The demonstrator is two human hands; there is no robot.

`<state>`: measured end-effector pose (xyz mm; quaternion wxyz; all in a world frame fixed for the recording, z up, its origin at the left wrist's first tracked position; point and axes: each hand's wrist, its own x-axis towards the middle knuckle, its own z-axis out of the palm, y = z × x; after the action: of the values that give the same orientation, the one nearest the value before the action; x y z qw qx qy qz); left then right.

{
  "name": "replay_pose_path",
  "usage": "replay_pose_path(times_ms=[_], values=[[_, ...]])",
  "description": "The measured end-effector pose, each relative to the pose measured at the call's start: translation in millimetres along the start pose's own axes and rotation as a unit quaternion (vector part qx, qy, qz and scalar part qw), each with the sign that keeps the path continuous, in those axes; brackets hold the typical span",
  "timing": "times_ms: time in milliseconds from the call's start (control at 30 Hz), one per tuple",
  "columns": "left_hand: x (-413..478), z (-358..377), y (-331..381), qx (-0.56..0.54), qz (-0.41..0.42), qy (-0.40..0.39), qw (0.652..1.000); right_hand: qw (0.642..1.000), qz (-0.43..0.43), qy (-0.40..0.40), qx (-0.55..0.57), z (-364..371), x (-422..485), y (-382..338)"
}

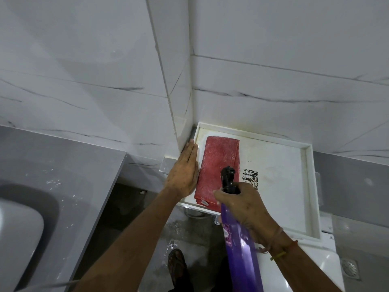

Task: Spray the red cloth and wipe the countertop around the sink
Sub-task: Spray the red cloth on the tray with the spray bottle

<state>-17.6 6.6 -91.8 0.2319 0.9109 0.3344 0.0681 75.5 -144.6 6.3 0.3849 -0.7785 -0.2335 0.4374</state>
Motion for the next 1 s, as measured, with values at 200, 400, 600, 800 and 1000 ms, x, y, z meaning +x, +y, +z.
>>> replay_pose_path(times_ms=[200, 400, 600, 800, 1000], values=[[-2, -1, 0, 0.001, 0.015, 0.000, 1.000, 1.000, -0.008, 0.012, 0.019, 0, 6, -9], [-2, 0, -1, -0.006, 0.009, -0.010, 1.000, 0.999, -0.016, 0.033, 0.031, -11, 8, -16], [-2, -1, 1, 0.001, -0.003, -0.016, 1.000, 0.980, -0.138, 0.114, 0.083, -55, -4, -33], [-3, -2, 6, 0.076, 0.023, 0.020, 0.997, 0.913, -0.269, 0.298, 0.069, -100, 13, -31], [4, -7, 28, 0.075, 0.038, 0.090, 0.992, 0.852, -0.321, 0.403, 0.086, -124, 47, -6]])
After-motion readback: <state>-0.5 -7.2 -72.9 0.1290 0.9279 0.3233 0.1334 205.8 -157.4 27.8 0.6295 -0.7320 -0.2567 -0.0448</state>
